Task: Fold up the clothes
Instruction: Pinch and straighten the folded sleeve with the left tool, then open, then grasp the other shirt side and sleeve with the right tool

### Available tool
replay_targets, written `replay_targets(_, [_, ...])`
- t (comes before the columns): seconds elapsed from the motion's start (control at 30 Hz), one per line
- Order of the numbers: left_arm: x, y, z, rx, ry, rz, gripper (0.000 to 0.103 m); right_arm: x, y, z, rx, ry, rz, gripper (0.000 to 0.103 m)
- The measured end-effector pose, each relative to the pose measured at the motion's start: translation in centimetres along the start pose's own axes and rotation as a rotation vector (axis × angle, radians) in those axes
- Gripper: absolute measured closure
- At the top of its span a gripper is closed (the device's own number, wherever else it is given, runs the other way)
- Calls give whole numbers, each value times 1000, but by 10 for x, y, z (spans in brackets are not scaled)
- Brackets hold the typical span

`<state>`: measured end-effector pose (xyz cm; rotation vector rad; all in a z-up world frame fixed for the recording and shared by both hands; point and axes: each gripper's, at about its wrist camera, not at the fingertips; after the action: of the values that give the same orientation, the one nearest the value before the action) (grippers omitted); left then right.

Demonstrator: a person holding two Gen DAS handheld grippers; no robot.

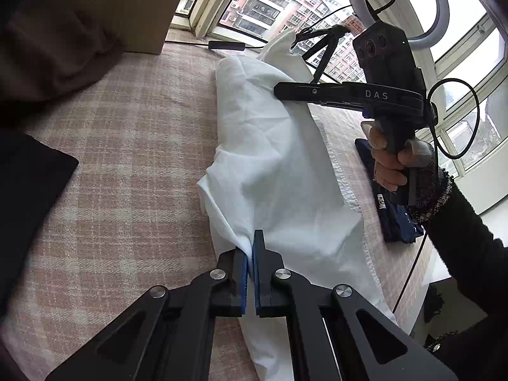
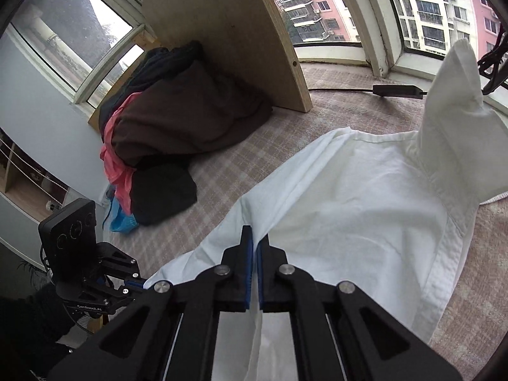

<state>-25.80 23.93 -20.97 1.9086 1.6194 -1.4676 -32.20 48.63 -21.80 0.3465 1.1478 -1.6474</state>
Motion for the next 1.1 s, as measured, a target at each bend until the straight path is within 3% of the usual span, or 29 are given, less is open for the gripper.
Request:
replay_targets(0.13, [11,-1,-1,-8,-61,39,93,-2,0,-6,18,74,11,96])
replay_targets(0.27, [-34,-4,-18,47,-121,-61,93,-4,0,-12,34,145,23,85])
replay_targets(0.3, [-42,-8,-24,75,-125,-96,93,-13,-3,-5,0,160,-11,85])
replay_targets(0.37, [-42,-22,-32,126,-90,-129,93,-20,-11,10,-60,132,-42,85])
replay_targets(0.43, [-23,-36,-35,128,-34,-100,93,-1,-18,19,-87,108,0,85])
replay_targets(0.5, [5,-43,-32,139,-68,-55,92,24,-21,26,-118,105,60,85])
replay_targets(0.6, [39,-46,-16,131,-128,22,94,58,-11,18,-136,180,165,85])
replay_targets(0.63, [38,-45,-11,104,-110,24,97,67,-7,14,-136,211,197,87])
replay_targets(0.67, [35,-45,-6,74,-87,21,97,63,-6,11,-133,209,173,89])
replay_targets(0.77, [1,-38,-9,50,-47,-19,98,33,-6,0,-40,155,148,87])
replay_targets(0.9, [-49,-5,-37,138,2,-47,95,-40,17,3,35,83,45,86])
replay_targets(1.03, [-62,45,-87,283,24,29,90,-107,73,18,106,46,-16,82])
replay_targets(1.1, [-63,70,-114,356,55,78,83,-135,108,27,144,55,-16,79])
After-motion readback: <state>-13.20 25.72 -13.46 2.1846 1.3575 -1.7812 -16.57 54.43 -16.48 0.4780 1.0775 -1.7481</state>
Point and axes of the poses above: each gripper's, at about its wrist camera, not at the fingertips, and x roughly the way its jaws point, z to its left, y to its underside, and after that the axes turned 1 degree about -z, right-handed
